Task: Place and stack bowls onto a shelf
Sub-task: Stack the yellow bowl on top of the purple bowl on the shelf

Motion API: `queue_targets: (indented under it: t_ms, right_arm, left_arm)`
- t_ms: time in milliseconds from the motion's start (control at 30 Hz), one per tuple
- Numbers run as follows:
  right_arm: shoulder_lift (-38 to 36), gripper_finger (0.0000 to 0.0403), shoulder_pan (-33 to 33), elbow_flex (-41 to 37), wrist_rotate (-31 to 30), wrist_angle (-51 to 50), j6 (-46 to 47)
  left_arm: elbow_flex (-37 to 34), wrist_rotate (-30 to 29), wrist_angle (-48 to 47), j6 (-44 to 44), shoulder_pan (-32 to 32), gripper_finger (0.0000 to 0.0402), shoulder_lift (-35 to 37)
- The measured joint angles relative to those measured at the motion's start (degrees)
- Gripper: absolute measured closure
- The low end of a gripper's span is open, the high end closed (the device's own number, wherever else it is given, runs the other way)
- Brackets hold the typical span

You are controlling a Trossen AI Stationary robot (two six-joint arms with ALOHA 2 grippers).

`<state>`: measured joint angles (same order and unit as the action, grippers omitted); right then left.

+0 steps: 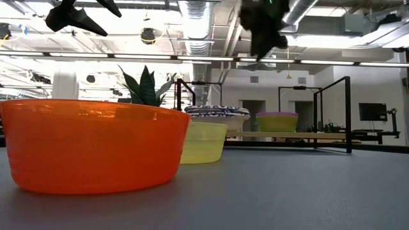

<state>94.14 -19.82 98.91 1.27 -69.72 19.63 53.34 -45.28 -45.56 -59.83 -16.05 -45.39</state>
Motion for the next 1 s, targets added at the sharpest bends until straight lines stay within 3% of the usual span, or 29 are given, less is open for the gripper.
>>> queue_targets:
  t_ms: [133,267,500,1000]
  right_arm:
    - [3.86,0.0231,12.01,0.01,-1.7,6.21,0.93]
    - [9.12,0.0212,18.24,-0.02,-2.06,10.42,0.95]
    - [18.54,0.0177,20.58,-0.02,0.15,14.01,0.5]
    - [30.7,0.018,23.24,-0.02,1.89,22.25,1.8]
  left_arm:
    - [0.0,0.07,-0.02,0.0,0.0,0.0127,0.0]
    - [0.0,1.19,-0.09,0.0,0.01,0.0127,0.0]
    - [0.0,4.53,-0.21,0.66,0.02,0.0127,0.01]
    - [0.0,8.04,-2.23,2.03,0.0,0.0127,0.0]
